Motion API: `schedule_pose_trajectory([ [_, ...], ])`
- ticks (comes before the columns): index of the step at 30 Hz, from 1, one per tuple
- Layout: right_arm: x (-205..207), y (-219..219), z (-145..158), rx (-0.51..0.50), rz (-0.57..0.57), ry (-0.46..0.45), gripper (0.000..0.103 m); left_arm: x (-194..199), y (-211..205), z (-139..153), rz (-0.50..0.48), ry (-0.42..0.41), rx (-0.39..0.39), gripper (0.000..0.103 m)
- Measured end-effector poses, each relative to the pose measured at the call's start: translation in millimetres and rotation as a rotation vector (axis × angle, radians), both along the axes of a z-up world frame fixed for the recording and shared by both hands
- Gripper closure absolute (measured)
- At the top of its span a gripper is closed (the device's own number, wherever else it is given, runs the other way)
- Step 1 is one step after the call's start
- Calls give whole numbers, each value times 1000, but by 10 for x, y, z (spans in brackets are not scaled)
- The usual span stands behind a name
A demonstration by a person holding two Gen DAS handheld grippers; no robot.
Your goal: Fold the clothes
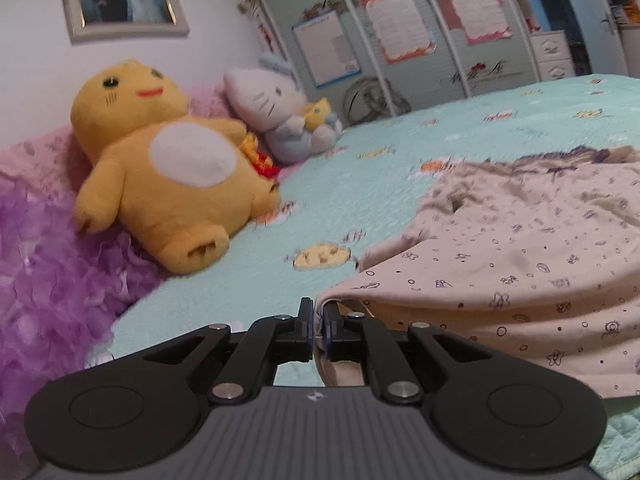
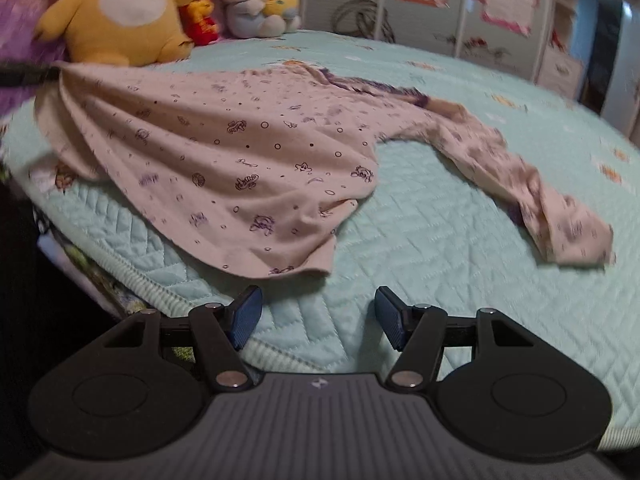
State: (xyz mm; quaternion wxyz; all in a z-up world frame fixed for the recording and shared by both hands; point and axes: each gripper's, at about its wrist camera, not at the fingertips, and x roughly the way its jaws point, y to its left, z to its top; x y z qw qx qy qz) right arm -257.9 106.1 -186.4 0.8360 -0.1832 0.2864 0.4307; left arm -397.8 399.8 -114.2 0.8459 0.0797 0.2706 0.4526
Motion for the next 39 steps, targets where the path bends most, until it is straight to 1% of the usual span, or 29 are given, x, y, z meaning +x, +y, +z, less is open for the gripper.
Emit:
schedule_pose_trajectory([
  [5, -72, 164, -44, -18, 38, -86, 40, 22, -82, -175, -19, 43, -17, 94],
  [9, -162, 237, -77, -53, 78, -211, 41, 3, -50, -190, -17, 47, -25, 92],
  [10, -208, 255, -84, -63, 92, -245, 45, -2, -40, -190, -17, 47, -27, 92],
  [11, -238, 250, -96, -76, 109, -271, 52, -3, -42, -189, -20, 48, -24, 92],
  [12, -259, 243, -107, -85, 124, -287, 54, -5, -45, -188, -23, 49, -22, 92],
  [13, -270, 235, -113, -89, 132, -296, 57, -6, -47, -188, -26, 50, -19, 92],
  [15, -272, 235, -105, -91, 142, -298, 67, 3, -52, -187, -34, 55, -15, 92],
  [17, -278, 260, -115, -110, 147, -321, 87, 12, -80, -197, -43, 59, -15, 92],
  [18, -290, 277, -126, -124, 149, -340, 95, 19, -88, -201, -47, 60, -17, 92],
  [19, -303, 294, -136, -138, 152, -358, 99, 21, -98, -203, -51, 60, -19, 92],
  [22, -354, 303, -161, -160, 159, -397, 99, 28, -115, -203, -62, 62, -25, 92],
  [25, -313, 232, -18, -96, 110, -380, 100, -8, -135, -134, -69, 31, -35, 94],
  [26, -260, 168, 103, -44, 70, -351, 100, -35, -149, -70, -77, 9, -48, 94],
  [27, -189, 80, 260, 11, 22, -319, 100, -63, -162, -5, -86, -13, -61, 94],
  [29, -66, -151, 607, 122, -83, -289, 101, -144, -202, 145, -111, -71, -111, 94],
  [31, -21, -399, 935, 215, -144, -269, 101, -204, -263, 271, -146, -127, -157, 94],
  [33, -14, -631, 1228, 302, -183, -249, 101, -213, -332, 317, -166, -141, -161, 94],
  [34, -32, -680, 1290, 315, -183, -244, 101, -195, -308, 256, -147, -124, -169, 94],
  [35, -39, -678, 1290, 299, -175, -229, 100, -177, -283, 195, -127, -107, -177, 94],
  [37, -14, -597, 1129, 233, -140, -158, 100, -141, -234, 73, -89, -72, -193, 94],
  [39, 10, -499, 860, 182, -92, -14, 100, -136, -150, -77, -43, -36, -224, 94],
])
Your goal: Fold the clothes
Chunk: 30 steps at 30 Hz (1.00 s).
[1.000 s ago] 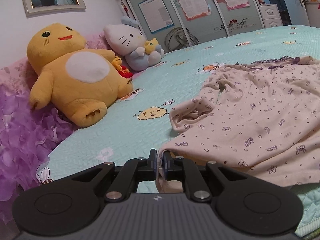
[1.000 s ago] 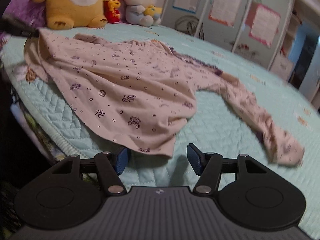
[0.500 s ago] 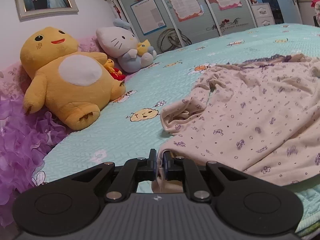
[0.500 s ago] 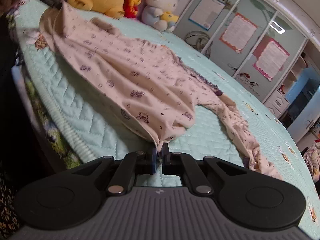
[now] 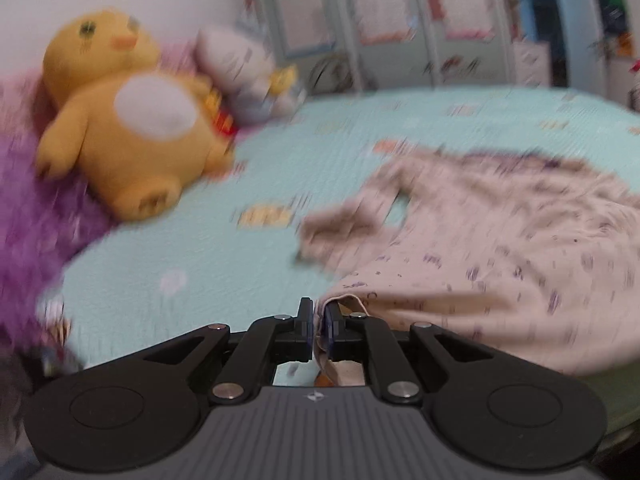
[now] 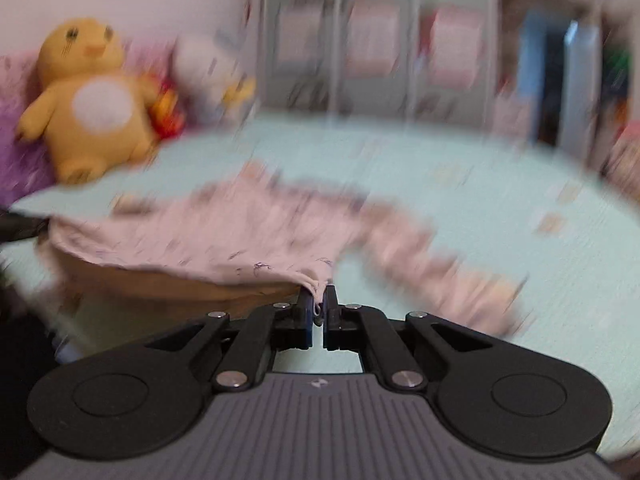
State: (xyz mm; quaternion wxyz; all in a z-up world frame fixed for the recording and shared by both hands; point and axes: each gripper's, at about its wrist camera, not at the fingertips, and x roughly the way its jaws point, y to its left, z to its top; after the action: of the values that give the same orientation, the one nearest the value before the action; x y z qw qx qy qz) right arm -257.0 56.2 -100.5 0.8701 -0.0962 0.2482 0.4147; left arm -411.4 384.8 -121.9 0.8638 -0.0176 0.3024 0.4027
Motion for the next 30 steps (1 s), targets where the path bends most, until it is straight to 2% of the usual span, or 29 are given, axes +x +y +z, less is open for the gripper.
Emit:
schedule_pose_trajectory([
  [1, -10, 49, -138, -15, 48, 65, 100, -28, 47, -77, 18, 21, -21, 94],
  [3, -58, 143, -333, -56, 115, 137, 100, -76, 91, -166, 29, 49, -49, 92],
  [6, -62, 157, -354, -70, 142, 170, 96, -153, 64, -133, 15, 40, -31, 91],
  [7, -21, 108, -304, -37, 139, 177, 88, -179, 55, -104, 18, 35, -20, 91],
  [8, 25, 20, -256, 7, 131, 187, 72, -192, 61, -75, 27, 27, -8, 91],
  [10, 97, -103, -173, 90, 109, 200, 52, -205, 87, -27, 43, 17, 3, 91],
  [11, 116, -155, -142, 112, 103, 202, 46, -206, 104, -9, 49, 13, 4, 91],
  [15, 226, -238, -143, 105, 61, 204, 46, -243, 49, 22, 45, 2, 18, 91],
  [17, 292, -284, -152, 121, 27, 226, 46, -266, 12, 37, 47, -5, 36, 86],
  [19, 365, -335, -156, 156, 2, 262, 46, -310, -11, 57, 63, -16, 55, 63],
  [20, 401, -361, -158, 173, -10, 280, 45, -332, -7, 67, 75, -19, 63, 59],
  [24, 511, -322, -233, 196, -63, 317, 41, -418, 61, 57, 105, -14, 55, 58],
  [30, 654, -143, -502, 134, -126, 378, 40, -522, 86, 103, 150, -14, 71, 52],
])
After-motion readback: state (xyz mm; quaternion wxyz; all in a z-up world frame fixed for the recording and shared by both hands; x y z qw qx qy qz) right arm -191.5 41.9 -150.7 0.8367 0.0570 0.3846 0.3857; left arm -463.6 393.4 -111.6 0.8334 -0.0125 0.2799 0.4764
